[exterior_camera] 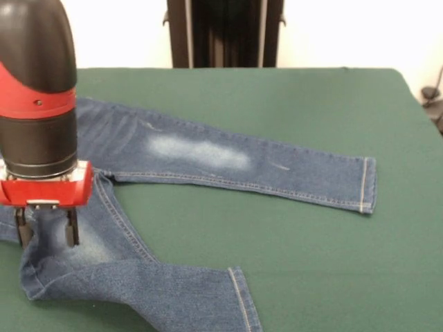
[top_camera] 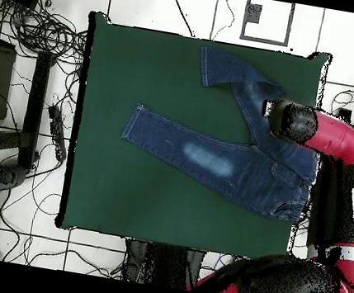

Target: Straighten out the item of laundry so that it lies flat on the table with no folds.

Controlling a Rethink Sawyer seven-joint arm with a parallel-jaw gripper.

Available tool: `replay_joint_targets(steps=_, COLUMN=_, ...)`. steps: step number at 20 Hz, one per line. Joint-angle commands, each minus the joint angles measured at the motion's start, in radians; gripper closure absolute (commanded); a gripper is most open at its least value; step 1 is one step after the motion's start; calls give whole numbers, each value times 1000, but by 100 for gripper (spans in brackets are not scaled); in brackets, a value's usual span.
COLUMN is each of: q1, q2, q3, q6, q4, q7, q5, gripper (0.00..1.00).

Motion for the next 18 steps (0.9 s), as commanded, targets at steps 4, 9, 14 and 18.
replay_joint_targets(steps=4, q1=192, q2=-43, q3=-92, q6=185, q4=-21, q7=-16, q5=-92, gripper=0)
replay_joint_targets(steps=9, q1=236, q2=-67, q3=-146, q6=244, q4=-54, q7=12, q5=-102, gripper=0)
replay_joint_targets(steps=14, q1=260, q2=-81, q3=-175, q6=289, q4=-81, q7=18, q5=-96, gripper=0)
replay_joint_targets(steps=18, q1=277, q2=-72, q3=-180, q6=341, q4=-138, q7=7, q5=-86, gripper=0)
